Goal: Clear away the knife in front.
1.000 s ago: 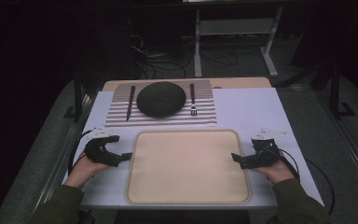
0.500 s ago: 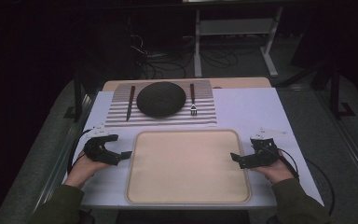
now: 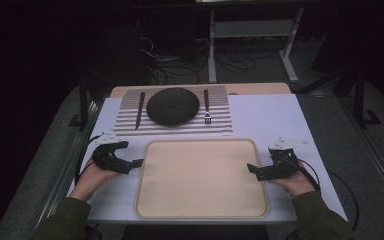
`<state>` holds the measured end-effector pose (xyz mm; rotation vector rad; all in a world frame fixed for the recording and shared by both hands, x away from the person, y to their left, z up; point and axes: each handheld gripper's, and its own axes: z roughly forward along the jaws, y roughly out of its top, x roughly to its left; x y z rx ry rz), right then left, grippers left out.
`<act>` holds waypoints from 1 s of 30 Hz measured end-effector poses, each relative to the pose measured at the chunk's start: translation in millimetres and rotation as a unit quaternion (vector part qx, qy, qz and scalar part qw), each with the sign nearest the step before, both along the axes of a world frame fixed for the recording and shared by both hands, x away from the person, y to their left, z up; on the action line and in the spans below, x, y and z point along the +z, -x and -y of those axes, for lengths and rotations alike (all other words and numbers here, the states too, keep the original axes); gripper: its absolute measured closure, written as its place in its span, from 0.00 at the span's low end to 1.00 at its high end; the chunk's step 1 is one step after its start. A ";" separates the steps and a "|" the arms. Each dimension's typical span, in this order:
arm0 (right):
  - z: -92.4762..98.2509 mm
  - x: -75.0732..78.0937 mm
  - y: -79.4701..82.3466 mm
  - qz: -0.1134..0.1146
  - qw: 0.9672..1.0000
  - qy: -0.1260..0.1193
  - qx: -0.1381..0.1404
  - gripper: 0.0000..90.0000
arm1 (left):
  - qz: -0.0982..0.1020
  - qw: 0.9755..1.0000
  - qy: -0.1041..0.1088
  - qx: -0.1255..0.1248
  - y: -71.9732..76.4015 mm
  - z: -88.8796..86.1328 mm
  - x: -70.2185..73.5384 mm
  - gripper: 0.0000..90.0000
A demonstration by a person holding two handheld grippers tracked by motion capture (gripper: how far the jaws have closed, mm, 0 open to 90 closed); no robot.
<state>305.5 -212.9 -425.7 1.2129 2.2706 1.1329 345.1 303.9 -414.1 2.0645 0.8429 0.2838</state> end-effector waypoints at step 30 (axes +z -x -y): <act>-0.1 0.4 -0.2 0.001 1.000 -0.002 -0.001 0.00 | 0.005 1.000 0.004 0.021 -22.9 5.0 7.8 0.00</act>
